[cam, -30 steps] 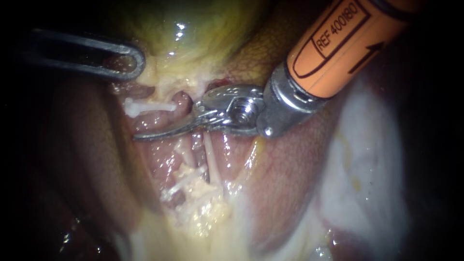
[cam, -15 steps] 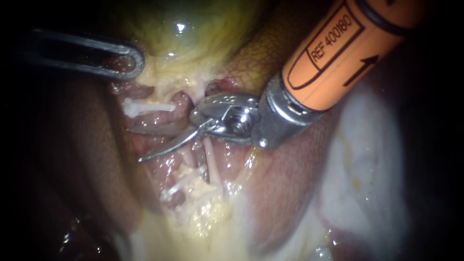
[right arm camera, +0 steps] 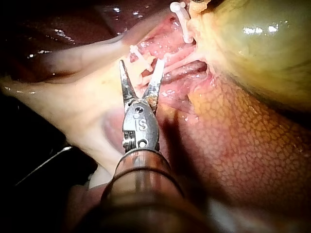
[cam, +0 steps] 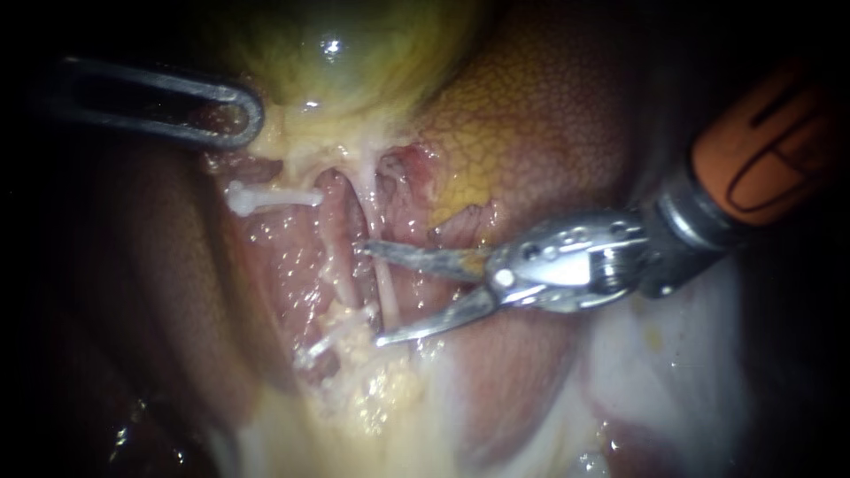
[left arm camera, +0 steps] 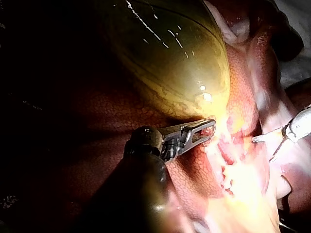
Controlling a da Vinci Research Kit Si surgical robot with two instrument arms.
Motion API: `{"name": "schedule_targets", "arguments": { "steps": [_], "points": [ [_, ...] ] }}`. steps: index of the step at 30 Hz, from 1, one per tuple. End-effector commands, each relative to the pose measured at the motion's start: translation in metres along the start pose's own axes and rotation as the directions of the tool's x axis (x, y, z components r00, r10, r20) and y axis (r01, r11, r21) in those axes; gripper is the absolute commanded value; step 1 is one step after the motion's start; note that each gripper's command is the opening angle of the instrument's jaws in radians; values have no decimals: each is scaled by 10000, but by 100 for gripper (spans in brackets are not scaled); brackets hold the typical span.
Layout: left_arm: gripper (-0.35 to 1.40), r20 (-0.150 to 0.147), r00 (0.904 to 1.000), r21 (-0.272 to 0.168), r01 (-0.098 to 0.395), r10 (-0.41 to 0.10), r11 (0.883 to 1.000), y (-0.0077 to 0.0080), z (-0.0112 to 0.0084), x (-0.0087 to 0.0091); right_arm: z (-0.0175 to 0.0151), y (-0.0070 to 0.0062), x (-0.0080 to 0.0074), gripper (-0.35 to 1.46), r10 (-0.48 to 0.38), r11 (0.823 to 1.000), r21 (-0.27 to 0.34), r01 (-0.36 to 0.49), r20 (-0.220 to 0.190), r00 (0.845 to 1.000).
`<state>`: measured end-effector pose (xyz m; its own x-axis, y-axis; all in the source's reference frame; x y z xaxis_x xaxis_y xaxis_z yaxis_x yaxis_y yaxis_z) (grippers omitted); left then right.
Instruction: Go back from the cut left tube
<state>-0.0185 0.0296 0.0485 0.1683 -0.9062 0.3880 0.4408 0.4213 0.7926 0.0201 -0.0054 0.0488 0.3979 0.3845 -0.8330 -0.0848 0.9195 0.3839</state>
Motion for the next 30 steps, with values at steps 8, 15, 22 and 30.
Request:
{"name": "schedule_targets", "arguments": {
  "steps": [8, 15, 22, 30],
  "points": [
    [-35, -2, 10000, 1, -5, 5, 10000, 1, 0, 0, -54, 5, -2, 143, -609, 9972, -307, 685, 2027, 9774],
    [-35, 6, 10000, -9, -11, 11, 10000, 2, 3, 1, -59, 6, 3, 143, -391, 9969, -538, 570, 2896, 9563],
    [-35, 33, 10000, -44, -21, 21, 10000, 4, 12, 2, -59, 5, 4, 143, -375, 9972, -512, 545, 2886, 9567],
    [-35, 118, 9999, -131, -122, 123, 9998, 16, 45, 16, -61, 4, 3, 145, -389, 9973, -474, 554, 2965, 9542]
  ]
}}
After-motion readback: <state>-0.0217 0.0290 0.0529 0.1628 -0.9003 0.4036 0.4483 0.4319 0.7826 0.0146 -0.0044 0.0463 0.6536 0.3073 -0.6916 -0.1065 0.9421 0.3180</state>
